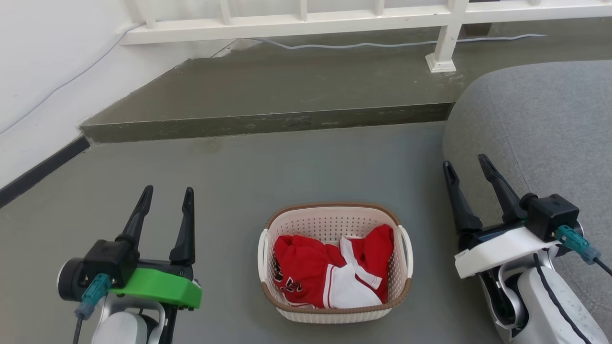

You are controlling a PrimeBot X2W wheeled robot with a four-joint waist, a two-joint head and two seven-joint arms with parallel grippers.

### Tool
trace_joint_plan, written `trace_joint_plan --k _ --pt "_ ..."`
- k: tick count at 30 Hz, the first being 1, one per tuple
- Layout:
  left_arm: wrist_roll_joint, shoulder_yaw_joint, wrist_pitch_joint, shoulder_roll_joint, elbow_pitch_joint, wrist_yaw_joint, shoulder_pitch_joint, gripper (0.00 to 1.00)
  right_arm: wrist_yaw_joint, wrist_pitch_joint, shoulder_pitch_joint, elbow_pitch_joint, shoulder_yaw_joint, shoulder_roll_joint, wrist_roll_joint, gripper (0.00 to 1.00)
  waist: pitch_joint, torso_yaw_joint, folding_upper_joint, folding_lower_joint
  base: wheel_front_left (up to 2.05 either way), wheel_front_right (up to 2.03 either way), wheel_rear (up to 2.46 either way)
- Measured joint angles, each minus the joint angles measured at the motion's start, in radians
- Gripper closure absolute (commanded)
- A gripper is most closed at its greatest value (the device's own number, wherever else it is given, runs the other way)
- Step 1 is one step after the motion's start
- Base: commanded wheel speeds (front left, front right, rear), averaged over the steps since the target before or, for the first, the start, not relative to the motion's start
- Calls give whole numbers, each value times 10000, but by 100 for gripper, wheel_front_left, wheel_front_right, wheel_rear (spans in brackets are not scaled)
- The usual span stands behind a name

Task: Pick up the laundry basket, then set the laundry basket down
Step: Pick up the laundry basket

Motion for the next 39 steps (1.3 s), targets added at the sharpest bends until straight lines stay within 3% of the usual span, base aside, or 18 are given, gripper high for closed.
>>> trace_joint_plan --k 20,39 --pt "-58 280 0 -46 -125 -92 -15 0 31 0 -25 -52 -445 251 -2 0 717 -173 0 0 0 0 0" --pt "-138 299 0 -75 167 -222 -1194 0 23 -2 -896 347 -832 481 12 0 2720 -470 0 0 0 0 0"
